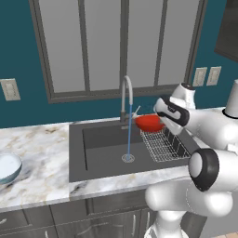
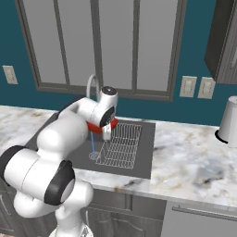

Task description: Rinse each bowl for a few seconds and place them down in the sink or on the counter.

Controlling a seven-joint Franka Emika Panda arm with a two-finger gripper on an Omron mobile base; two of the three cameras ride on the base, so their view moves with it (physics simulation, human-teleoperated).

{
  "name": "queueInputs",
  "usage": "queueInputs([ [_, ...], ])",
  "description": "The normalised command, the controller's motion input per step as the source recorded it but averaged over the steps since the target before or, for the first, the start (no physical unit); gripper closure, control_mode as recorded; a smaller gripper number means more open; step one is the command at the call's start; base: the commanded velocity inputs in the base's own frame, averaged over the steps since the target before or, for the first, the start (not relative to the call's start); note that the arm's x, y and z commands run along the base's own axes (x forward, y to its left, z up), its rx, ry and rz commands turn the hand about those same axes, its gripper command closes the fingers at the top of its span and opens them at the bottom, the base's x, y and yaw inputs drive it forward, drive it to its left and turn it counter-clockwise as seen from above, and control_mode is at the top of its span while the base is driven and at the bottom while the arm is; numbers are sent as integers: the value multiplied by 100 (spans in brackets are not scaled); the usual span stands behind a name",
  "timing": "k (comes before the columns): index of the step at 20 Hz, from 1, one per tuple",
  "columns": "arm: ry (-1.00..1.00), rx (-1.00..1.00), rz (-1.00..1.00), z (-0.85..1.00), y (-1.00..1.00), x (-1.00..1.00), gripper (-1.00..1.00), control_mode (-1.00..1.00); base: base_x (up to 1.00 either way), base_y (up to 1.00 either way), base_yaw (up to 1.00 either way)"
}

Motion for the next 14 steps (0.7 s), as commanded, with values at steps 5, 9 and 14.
queueInputs([
  [5, 0, -1, -3, 0, -13, -9, 100, -100, 0, 0, 0],
  [9, 0, -2, -7, 0, -7, -4, 100, -100, 0, 0, 0],
  [14, 1, -3, -15, 0, -1, -1, 100, -100, 0, 0, 0],
])
